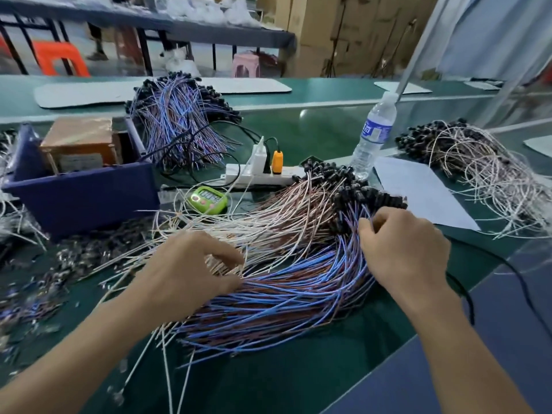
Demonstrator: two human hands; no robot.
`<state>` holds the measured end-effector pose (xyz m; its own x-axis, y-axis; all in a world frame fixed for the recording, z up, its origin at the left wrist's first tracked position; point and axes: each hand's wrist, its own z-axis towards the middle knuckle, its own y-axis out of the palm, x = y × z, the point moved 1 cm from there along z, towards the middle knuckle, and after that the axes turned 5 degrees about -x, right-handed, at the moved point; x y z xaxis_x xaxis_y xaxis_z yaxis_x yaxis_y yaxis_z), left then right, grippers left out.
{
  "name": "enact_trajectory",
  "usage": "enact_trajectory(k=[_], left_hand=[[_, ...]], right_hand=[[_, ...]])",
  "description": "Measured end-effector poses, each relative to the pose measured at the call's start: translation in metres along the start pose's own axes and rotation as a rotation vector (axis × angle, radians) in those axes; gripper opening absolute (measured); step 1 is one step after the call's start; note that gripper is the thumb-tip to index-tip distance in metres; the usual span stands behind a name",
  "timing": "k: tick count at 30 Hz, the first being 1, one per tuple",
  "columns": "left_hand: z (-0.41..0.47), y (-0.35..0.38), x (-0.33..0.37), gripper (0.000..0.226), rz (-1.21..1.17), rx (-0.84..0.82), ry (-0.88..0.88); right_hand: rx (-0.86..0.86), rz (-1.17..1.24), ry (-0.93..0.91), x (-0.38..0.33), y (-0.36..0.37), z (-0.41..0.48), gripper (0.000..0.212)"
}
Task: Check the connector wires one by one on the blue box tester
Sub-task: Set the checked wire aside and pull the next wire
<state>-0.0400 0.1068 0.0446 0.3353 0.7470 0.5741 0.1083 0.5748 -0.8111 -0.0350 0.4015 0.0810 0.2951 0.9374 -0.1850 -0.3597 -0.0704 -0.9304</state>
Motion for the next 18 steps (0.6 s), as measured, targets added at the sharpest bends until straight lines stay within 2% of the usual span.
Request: enact_trajectory(k=[2, 5, 9, 11, 13, 16, 18], left_hand=[[-0.003, -0.008, -0.006, 0.029, -0.131, 0.042, -0.062], [-0.01, -0.021, -0.013, 0.03, -0.201, 0.136, -0.105], [-0.024, -0.03, -0.019, 0.025, -0.188, 0.168, -0.134], [-0.031, -0.027, -0.02, 0.027, -0.141, 0.116, -0.13], [-0.033, -0.019, -0.018, 0.028, -0.096, 0.055, -0.109], [-0.029, -0.003, -0.011, 0.031, -0.082, -0.032, -0.041], [-0.027, 0.007, -0.007, 0.029, -0.071, -0.082, 0.01]], right_hand=[[0.038, 0.051, -0.023, -0.015, 0.001, -0.014, 0.03], [0.099, 0.081, -0.02, -0.039, 0.011, -0.026, 0.022], [-0.072, 0.114, 0.104, -0.041, 0.021, -0.013, 0.002], [-0.028, 0.137, 0.107, -0.038, 0.026, -0.016, 0.005], [0.052, 0.107, 0.026, -0.044, 0.033, -0.026, 0.021], [-0.126, 0.02, -0.061, -0.054, 0.046, -0.036, 0.044], [-0.216, -0.007, -0.057, -0.052, 0.052, -0.035, 0.04]])
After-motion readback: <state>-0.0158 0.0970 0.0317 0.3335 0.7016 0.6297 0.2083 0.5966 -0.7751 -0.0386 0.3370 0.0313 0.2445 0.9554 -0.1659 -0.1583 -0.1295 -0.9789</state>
